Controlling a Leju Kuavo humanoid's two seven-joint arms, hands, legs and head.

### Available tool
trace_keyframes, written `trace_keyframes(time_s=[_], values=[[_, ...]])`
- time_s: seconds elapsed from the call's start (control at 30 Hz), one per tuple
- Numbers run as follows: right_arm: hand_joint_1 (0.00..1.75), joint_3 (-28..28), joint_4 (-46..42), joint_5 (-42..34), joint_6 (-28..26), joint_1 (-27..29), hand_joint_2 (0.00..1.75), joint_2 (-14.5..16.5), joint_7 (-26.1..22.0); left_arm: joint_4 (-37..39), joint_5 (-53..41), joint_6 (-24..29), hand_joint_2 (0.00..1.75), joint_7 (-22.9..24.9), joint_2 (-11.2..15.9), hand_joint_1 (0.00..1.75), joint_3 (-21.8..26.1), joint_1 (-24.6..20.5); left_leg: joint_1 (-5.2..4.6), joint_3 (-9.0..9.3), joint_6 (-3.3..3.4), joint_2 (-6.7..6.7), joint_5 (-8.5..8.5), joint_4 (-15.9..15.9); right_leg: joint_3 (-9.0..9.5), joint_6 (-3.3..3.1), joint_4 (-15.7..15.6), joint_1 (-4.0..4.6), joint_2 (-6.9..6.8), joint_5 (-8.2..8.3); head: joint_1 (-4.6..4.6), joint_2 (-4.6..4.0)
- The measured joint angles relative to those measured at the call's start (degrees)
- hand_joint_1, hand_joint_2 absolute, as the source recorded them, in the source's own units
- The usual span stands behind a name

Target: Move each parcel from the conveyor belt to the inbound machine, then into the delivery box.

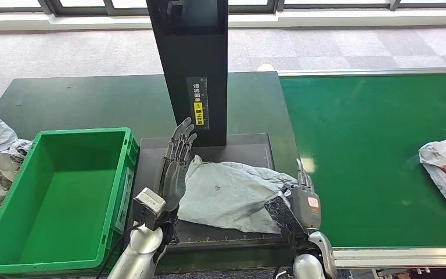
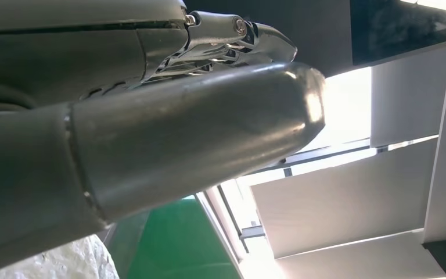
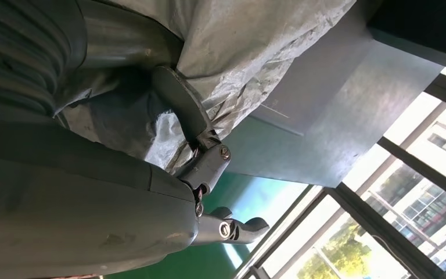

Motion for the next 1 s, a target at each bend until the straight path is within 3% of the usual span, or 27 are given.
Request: trace_keyframes(time_s=[0.17, 0.37, 0.57, 0.63, 0.7, 0.87, 1.0], values=[[0.00, 0.00, 0.63, -3.49, 4.64, -0.50, 1.75, -0.06, -2.27, 0.32, 0.11, 0.00, 0.00, 0.30, 0.01, 0.00, -0.03, -0.28, 0.00, 0.00, 0.00, 0.01, 0.00, 0.00, 0.00, 0.00, 0.00, 0.00, 0.00, 0.00, 0.00, 0.00], [0.00, 0.00, 2.56, -19.26, 20.32, -1.78, 1.75, -0.09, -12.78, 1.37, 0.75, -0.08, 0.00, 0.61, 0.01, 0.00, -0.07, -1.13, 0.00, 0.00, 0.00, -0.01, 0.00, 0.00, 0.00, 0.00, 0.00, 0.00, -0.01, 0.00, 0.00, 0.00], [0.00, -0.02, 4.02, -38.12, 39.38, -2.71, 1.75, -0.65, -18.79, 3.62, 1.84, -0.31, 0.00, 0.23, 0.00, 0.00, -0.07, -3.50, 0.00, 0.00, 0.00, 0.00, 0.00, 0.00, 0.00, 0.00, 0.00, 0.00, 0.00, 0.00, 0.00, 0.00], [0.00, -0.19, 4.40, -41.34, 43.11, -3.33, 1.75, -0.87, -19.35, 4.32, 2.00, -0.13, 0.00, -0.04, 0.00, 0.00, -0.07, -4.09, 0.00, 0.00, 0.00, 0.00, 0.00, 0.00, 0.00, 0.00, 0.00, 0.00, 0.01, 0.01, 0.00, 0.00], [0.00, -0.64, 4.64, -41.16, 42.87, -3.95, 1.75, -1.03, -18.85, 4.71, 2.04, 0.09, 0.00, -0.22, 0.01, 0.00, -0.07, -4.21, 0.00, 0.00, 0.00, 0.00, 0.00, 0.00, 0.01, 0.00, 0.00, 0.00, 0.01, 0.01, 0.00, 0.00], [0.00, -1.03, 4.73, -29.37, 30.22, -4.31, 1.75, -1.39, -15.02, 4.33, 1.79, 0.84, 0.00, -0.15, 0.08, 0.00, -0.07, -3.35, 0.00, 0.00, 0.00, -0.01, 0.00, 0.00, 0.01, 0.00, 0.00, 0.00, 0.00, 0.00, 0.00, 0.00], [0.00, -1.03, 3.39, -22.71, 23.35, -3.66, 1.75, -1.40, -11.54, 3.32, 1.10, 1.16, 0.00, 0.45, 0.13, 0.00, -0.07, -2.57, 0.00, 0.00, 0.00, -0.02, 0.00, 0.00, 0.01, 0.00, 0.00, 0.00, -0.01, 0.00, 0.00, 0.00]])
